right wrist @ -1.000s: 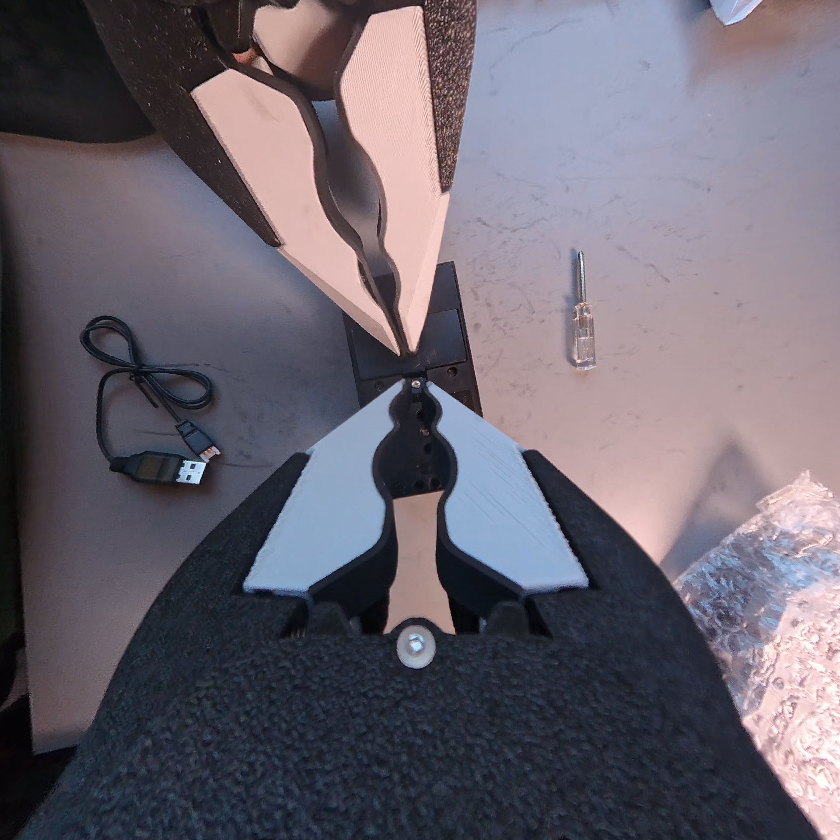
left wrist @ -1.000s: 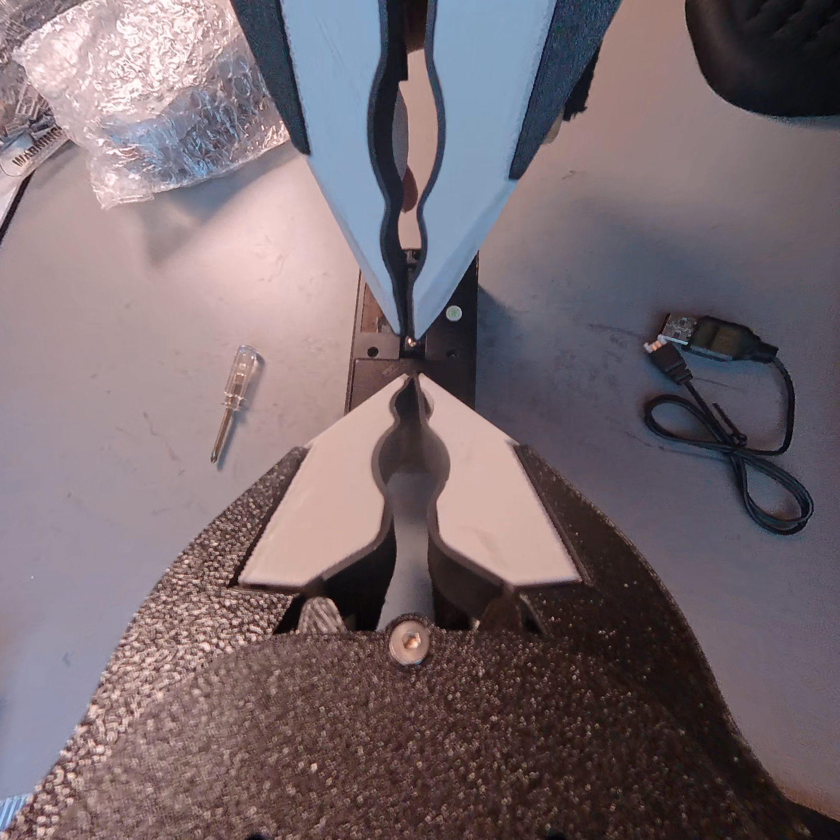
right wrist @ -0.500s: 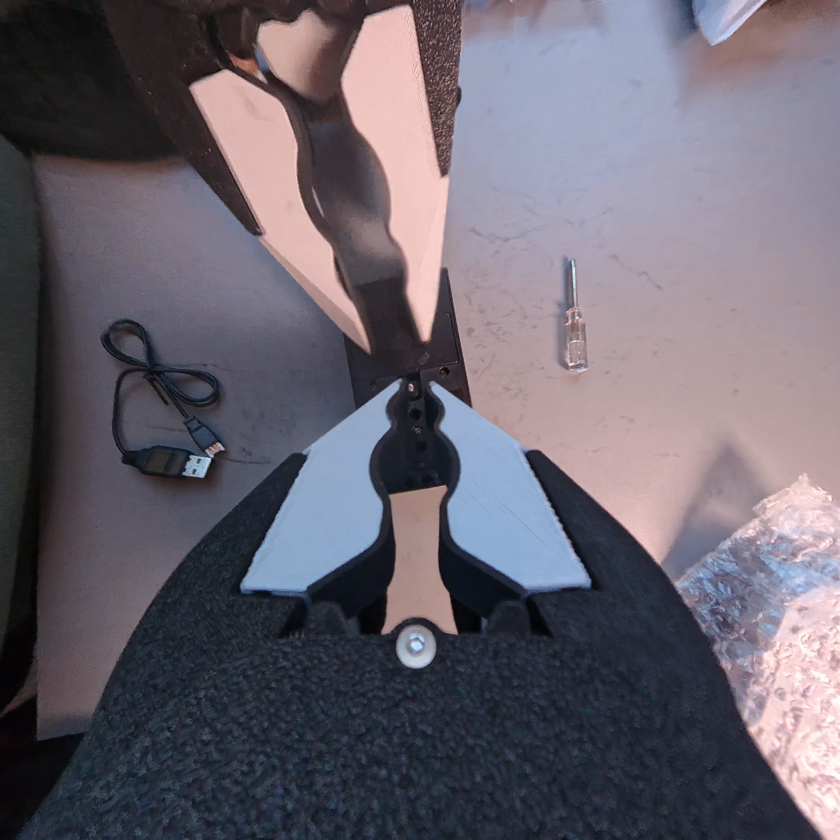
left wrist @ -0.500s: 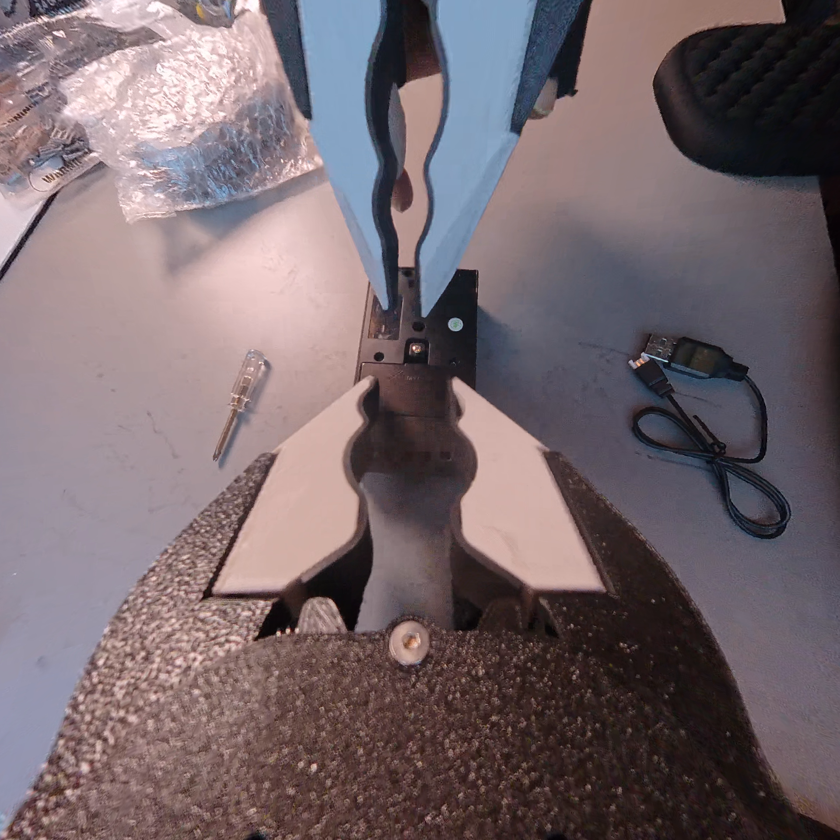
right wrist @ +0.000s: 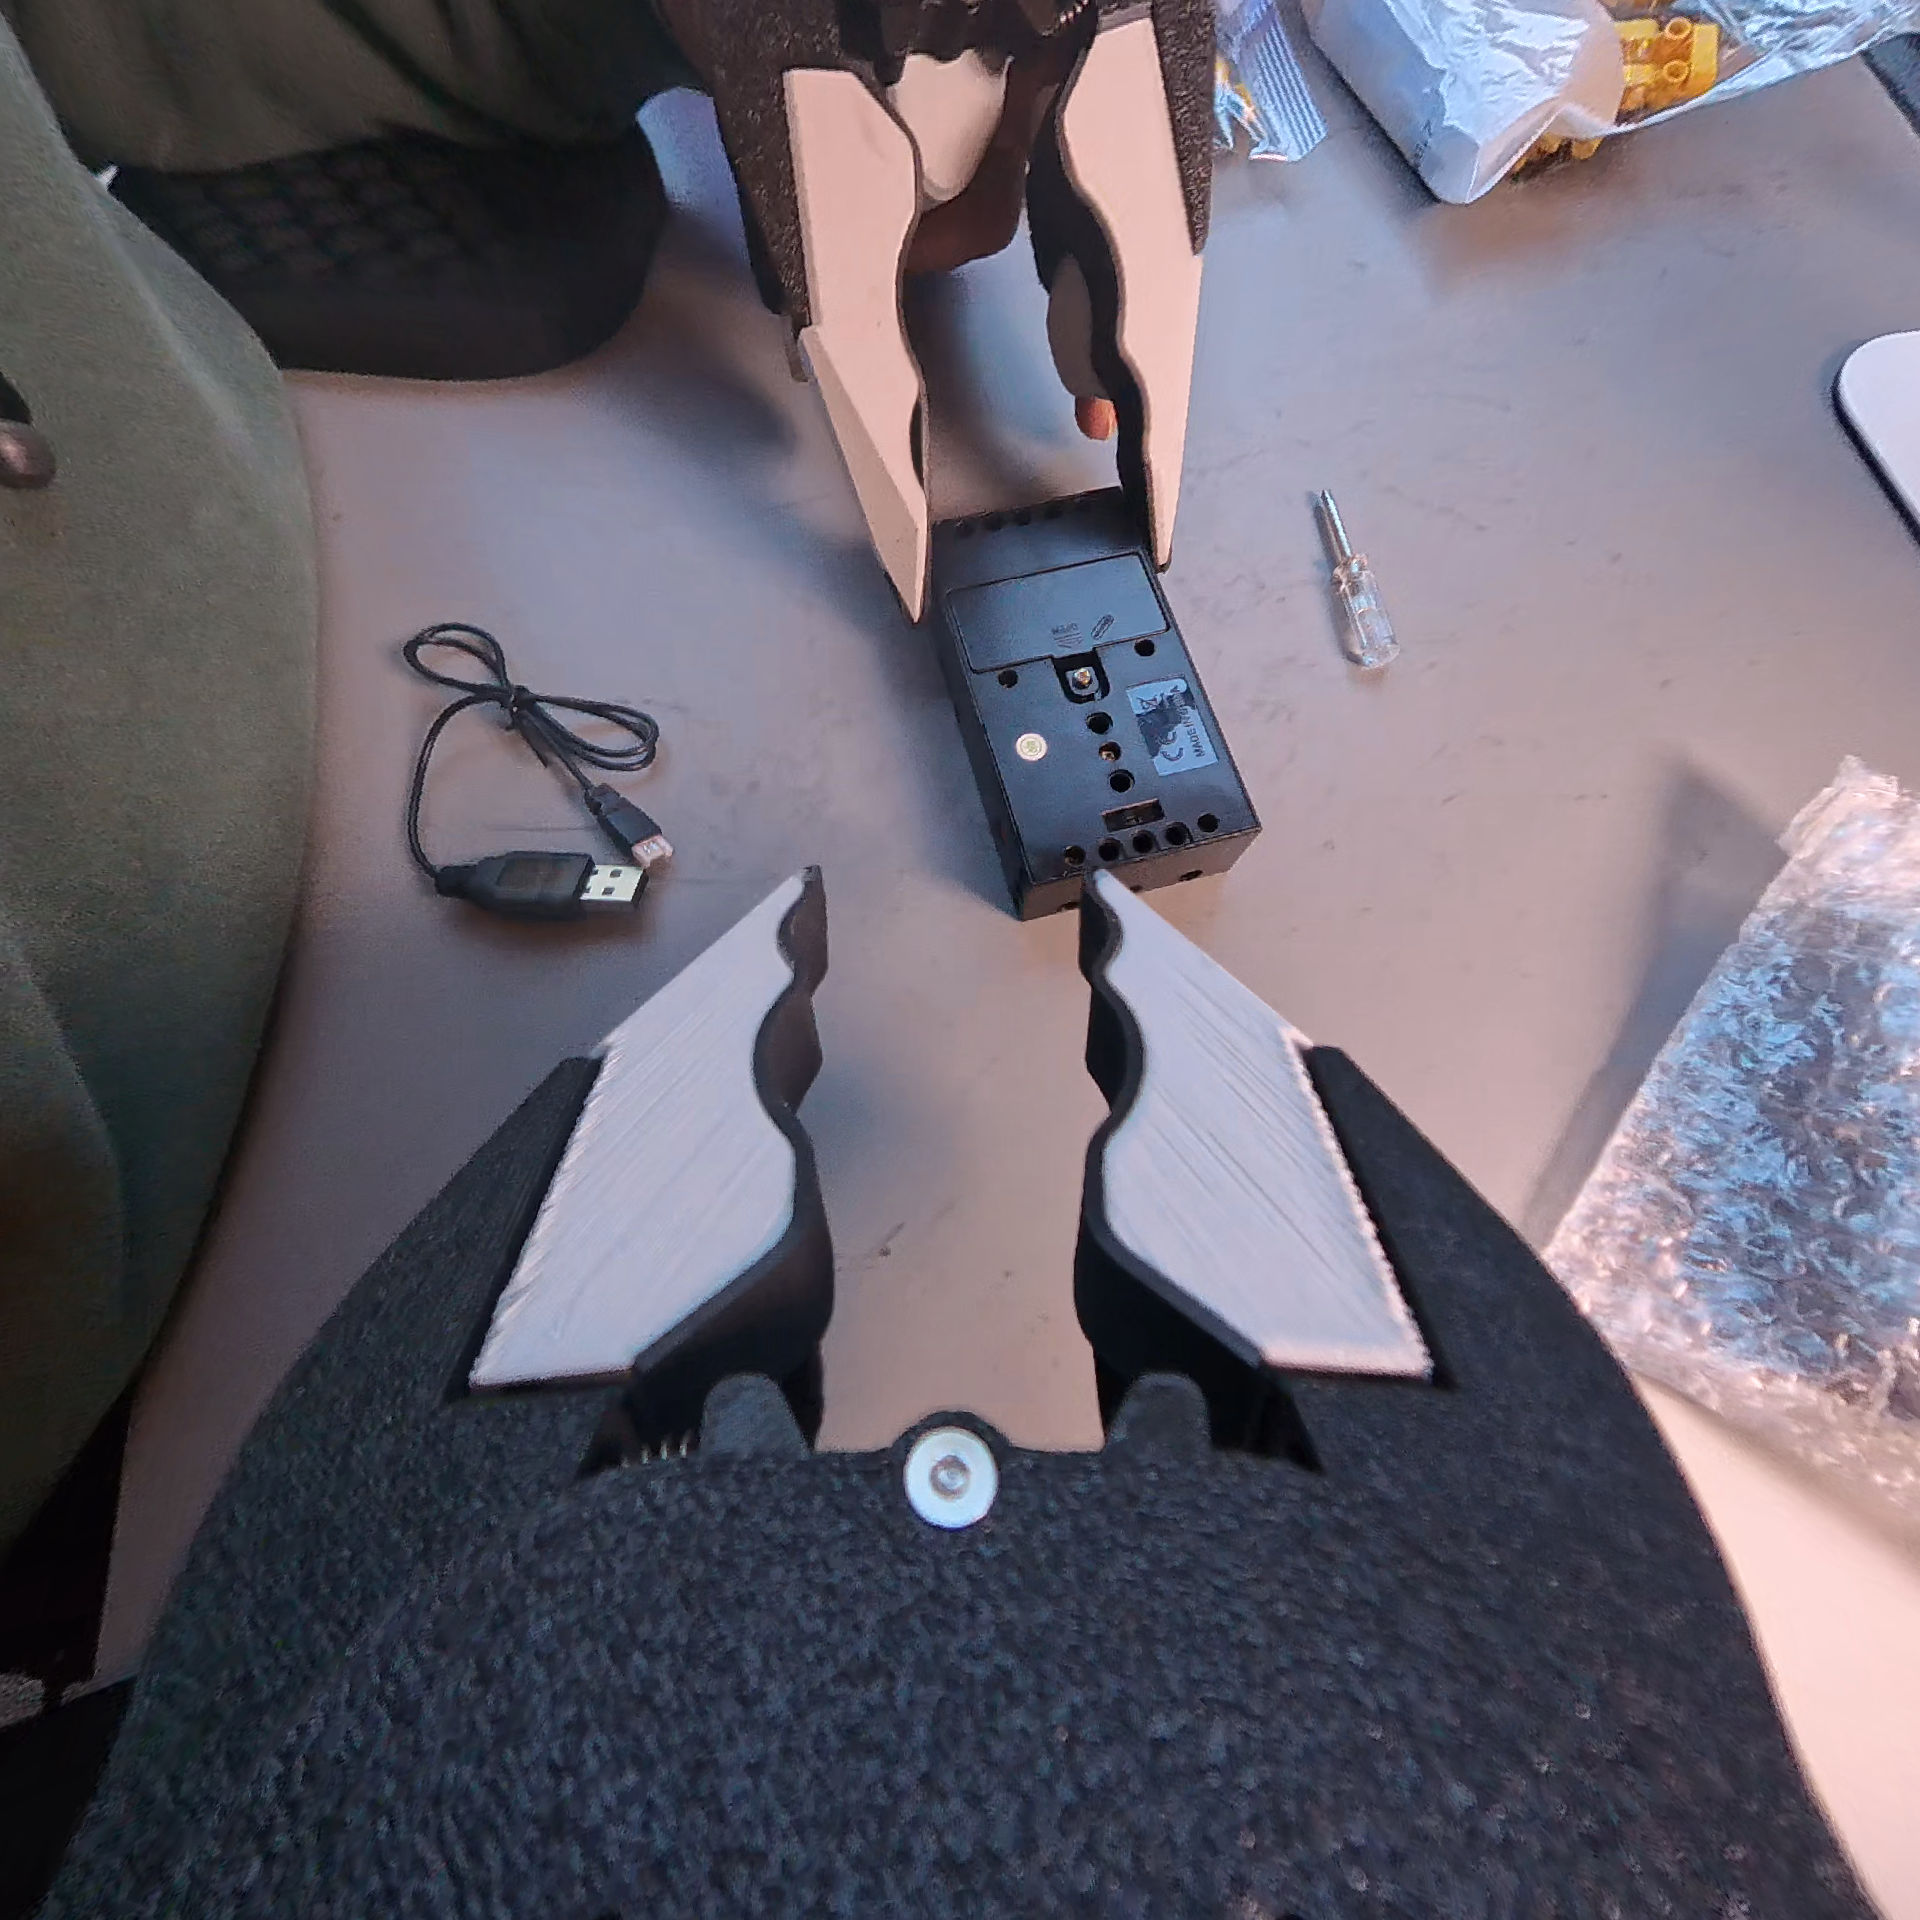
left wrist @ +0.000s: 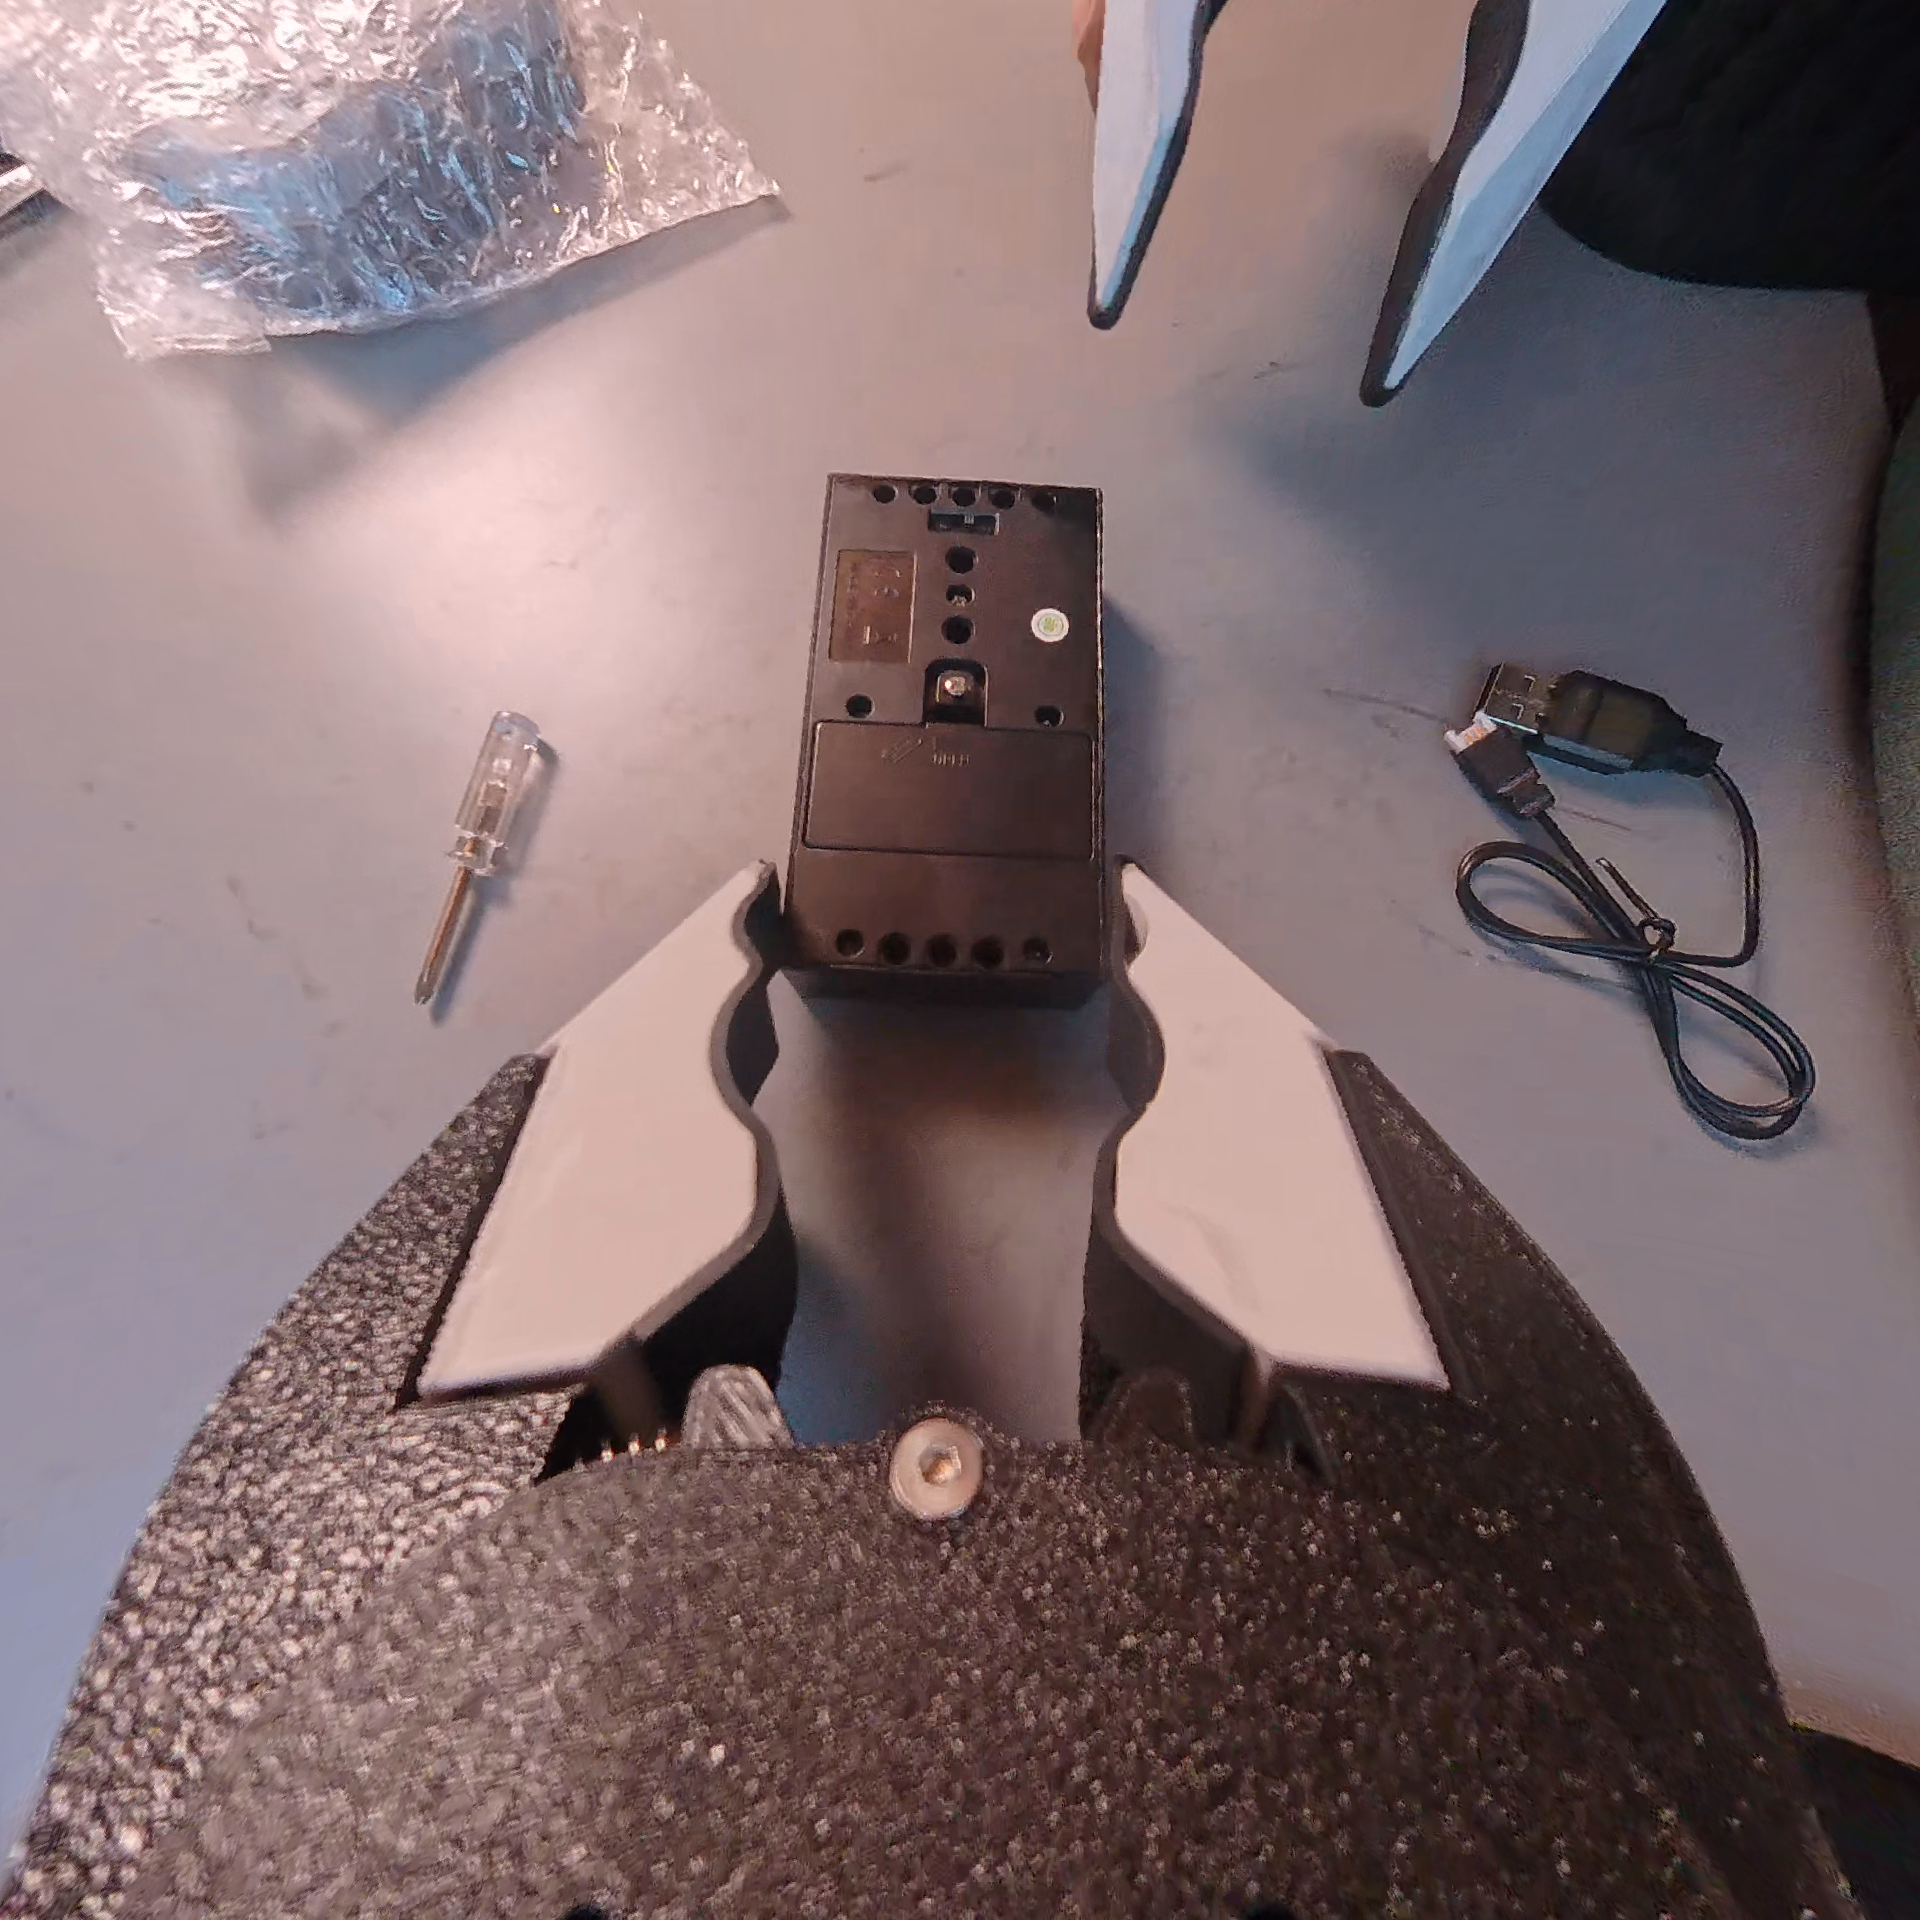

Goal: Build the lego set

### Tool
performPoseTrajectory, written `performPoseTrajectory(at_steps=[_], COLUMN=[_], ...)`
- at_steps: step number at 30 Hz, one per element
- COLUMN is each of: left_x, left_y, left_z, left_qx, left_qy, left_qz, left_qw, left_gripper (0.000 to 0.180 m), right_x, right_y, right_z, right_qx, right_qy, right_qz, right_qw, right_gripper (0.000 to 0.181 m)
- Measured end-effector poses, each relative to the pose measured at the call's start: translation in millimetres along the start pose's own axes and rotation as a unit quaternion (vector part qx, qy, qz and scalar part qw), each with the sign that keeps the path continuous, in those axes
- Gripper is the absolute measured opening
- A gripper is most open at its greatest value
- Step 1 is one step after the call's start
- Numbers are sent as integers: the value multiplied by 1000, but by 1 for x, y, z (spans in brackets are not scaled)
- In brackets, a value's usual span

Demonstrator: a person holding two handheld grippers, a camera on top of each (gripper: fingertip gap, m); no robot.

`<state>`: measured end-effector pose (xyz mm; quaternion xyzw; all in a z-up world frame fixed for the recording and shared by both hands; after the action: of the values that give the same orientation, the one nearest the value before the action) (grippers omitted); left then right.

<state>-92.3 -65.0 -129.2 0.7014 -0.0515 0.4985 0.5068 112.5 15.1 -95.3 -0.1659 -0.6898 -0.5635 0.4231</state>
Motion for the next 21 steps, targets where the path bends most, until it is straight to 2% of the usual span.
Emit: performPoseTrajectory(at_steps=[6, 9, 11, 13, 15, 18, 21], left_x=[9, 13, 16, 21, 24, 18, 18], left_y=[-11, -14, -8, 7, 23, 24, 7], left_z=[9, 11, 9, -3, -23, -53, -65], left_qx=[-8, -7, -10, 10, 66, 139, 144], left_qy=[-10, -19, -16, 7, 25, 15, -18], left_qz=[-2, 0, 25, 66, 89, 31, -21], left_qw=[1000, 1000, 999, 998, 993, 990, 989], left_gripper=[62, 62, 64, 58, 44, 39, 36], right_x=[-3, -3, -3, -1, 4, 14, 24], right_y=[-1, -8, -12, -12, -9, -5, -4], right_z=[-18, -31, -33, -33, -31, -24, -13], right_qx=[18, 50, 49, 40, 23, -10, -45], right_qy=[23, 49, 59, 61, 61, 60, 53], right_qz=[-2, -19, -28, -22, -5, 26, 48], right_qw=[1000, 997, 997, 997, 998, 998, 996], right_gripper=[26, 24, 23, 23, 21, 18, 17])
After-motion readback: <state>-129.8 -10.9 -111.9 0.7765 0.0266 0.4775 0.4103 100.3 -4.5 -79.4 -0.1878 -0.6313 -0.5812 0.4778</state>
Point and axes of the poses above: each gripper's, where its closed fingertips meet, y back along the fingers, x out of its top, z = x × y across the jaws, the point moved 9 cm from there along y, back along the fingers, and after that the axes turned 2 degrees about x, right-handed, at the moved point
